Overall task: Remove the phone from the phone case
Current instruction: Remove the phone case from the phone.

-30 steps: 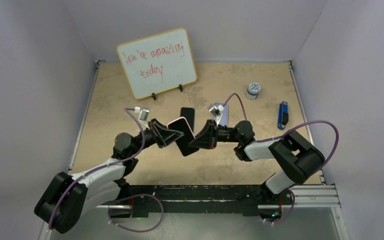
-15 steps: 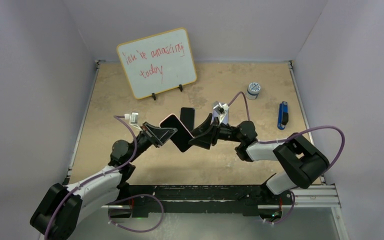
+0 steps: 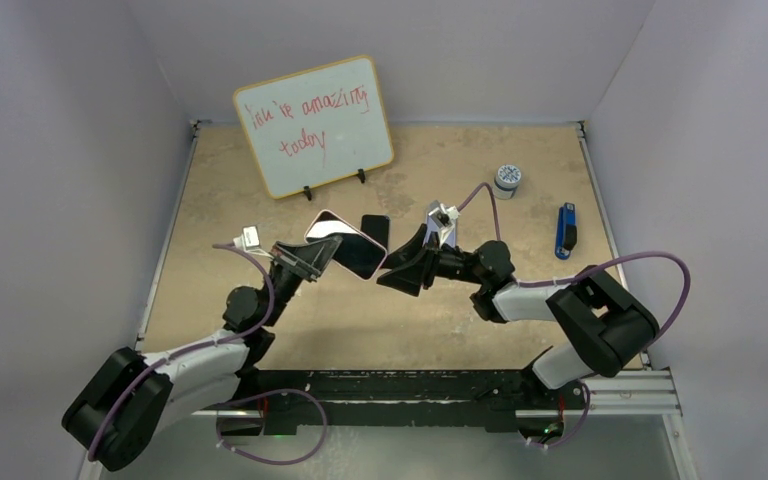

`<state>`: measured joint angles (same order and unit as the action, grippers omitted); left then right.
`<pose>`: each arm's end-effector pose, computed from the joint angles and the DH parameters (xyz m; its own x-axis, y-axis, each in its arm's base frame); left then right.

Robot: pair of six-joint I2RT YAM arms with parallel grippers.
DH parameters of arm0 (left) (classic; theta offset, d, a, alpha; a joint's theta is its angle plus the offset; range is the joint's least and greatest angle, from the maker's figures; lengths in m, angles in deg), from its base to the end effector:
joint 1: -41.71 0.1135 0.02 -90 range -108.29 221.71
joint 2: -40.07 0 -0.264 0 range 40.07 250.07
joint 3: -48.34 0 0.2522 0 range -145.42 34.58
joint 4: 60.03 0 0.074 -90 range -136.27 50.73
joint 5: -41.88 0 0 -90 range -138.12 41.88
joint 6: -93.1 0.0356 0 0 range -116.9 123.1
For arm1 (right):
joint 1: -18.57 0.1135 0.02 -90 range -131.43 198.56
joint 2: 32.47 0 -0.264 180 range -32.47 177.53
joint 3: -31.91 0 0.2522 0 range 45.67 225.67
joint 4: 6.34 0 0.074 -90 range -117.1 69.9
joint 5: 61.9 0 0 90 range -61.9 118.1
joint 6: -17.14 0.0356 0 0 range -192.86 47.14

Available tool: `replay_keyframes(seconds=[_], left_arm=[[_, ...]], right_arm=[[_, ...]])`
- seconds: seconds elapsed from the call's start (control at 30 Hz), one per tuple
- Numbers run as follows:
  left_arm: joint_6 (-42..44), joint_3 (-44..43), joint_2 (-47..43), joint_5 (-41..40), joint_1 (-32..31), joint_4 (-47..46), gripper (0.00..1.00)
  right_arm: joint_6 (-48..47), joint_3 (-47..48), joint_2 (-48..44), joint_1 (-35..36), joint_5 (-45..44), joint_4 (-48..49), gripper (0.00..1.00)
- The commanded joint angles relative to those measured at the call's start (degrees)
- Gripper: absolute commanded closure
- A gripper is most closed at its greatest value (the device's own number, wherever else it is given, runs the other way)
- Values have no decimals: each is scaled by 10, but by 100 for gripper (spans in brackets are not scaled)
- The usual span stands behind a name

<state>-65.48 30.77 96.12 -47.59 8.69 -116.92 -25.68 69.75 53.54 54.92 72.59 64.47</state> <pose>0.1457 -0.0951 0.2102 -0.4174 -0.8389 -0.3492 0.4482 0.1442 -0.8822 0.1959 0.1751 0.2272 -0.4815 0.2953 -0.8252 -0.8689 -0.0374 0.4936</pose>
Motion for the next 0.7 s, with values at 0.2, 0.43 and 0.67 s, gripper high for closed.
replay_keyframes(seconds=[0.2,0.43,0.67], left_arm=[[-13,-23,61,-115,-49,-156,100],[-7,-35,157,-154,-97,-270,100],[5,-54,185,-172,-123,-289,100]], right_arm=[[-14,2,-15,2,-1,18,34],[-14,-1,-17,2,-2,24,37],[-16,-5,-27,1,-5,27,42]])
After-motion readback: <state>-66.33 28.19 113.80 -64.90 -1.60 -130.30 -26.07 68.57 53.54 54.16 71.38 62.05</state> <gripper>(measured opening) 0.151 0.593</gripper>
